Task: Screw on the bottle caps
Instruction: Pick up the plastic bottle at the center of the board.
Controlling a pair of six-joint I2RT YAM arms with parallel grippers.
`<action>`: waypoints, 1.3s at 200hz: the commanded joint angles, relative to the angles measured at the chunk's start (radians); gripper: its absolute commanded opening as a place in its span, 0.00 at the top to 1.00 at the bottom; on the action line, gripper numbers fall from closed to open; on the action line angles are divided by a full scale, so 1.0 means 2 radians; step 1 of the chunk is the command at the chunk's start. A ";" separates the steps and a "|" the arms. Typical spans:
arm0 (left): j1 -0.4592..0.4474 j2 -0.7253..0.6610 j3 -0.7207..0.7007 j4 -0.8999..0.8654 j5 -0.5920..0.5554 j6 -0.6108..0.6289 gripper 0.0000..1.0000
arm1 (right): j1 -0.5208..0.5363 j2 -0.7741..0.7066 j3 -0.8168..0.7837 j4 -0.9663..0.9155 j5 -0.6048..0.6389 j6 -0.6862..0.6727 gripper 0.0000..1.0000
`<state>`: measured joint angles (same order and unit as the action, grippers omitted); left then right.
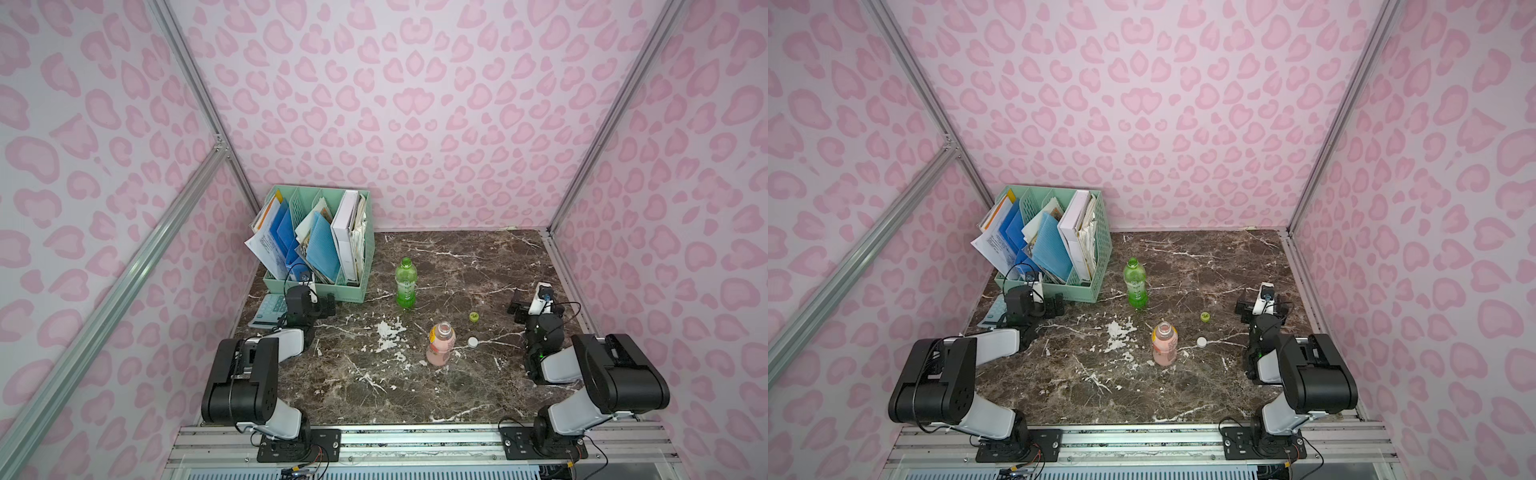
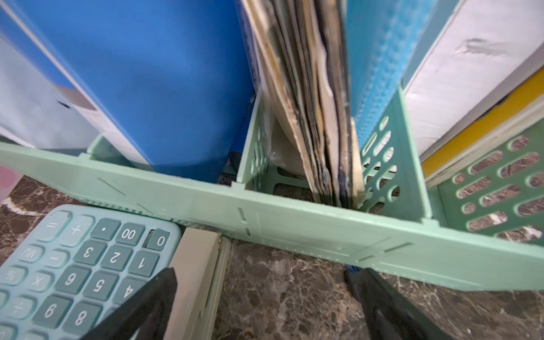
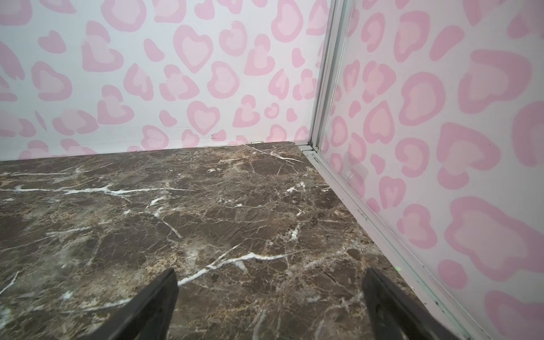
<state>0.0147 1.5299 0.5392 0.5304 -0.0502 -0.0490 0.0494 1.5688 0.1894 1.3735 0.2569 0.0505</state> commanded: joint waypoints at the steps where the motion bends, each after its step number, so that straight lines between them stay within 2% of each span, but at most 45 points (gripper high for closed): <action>1: 0.000 -0.003 0.000 0.004 0.002 0.005 0.01 | 0.001 -0.001 0.000 0.012 0.011 0.001 0.01; 164: 0.000 -0.007 -0.003 0.010 0.003 0.006 0.01 | 0.001 0.000 -0.001 0.012 0.010 0.001 0.01; 186: -0.002 -0.045 0.041 -0.104 0.017 0.008 0.01 | 0.001 -0.006 -0.005 0.019 0.007 -0.002 0.01; 195: -0.004 -0.061 0.041 -0.116 0.025 0.007 0.01 | 0.002 -0.022 -0.011 0.016 -0.008 -0.007 0.01; 224: -0.040 -0.152 0.022 -0.140 0.017 0.018 0.01 | 0.016 -0.129 -0.006 -0.083 0.003 -0.014 0.01; 234: -0.058 -0.187 0.022 -0.160 0.008 0.020 0.01 | 0.027 -0.180 0.012 -0.164 -0.001 -0.012 0.01; 242: -0.073 -0.214 0.023 -0.175 0.002 0.017 0.01 | 0.034 -0.220 0.037 -0.244 -0.029 -0.020 0.01; 260: -0.101 -0.269 0.021 -0.201 0.010 -0.014 0.01 | 0.051 -0.299 0.095 -0.397 -0.066 0.011 0.01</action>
<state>-0.1352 1.0981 0.5831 0.2363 -0.0341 -0.0242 0.1181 1.1213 0.2726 1.0077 0.2279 0.0292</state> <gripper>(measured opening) 0.990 0.991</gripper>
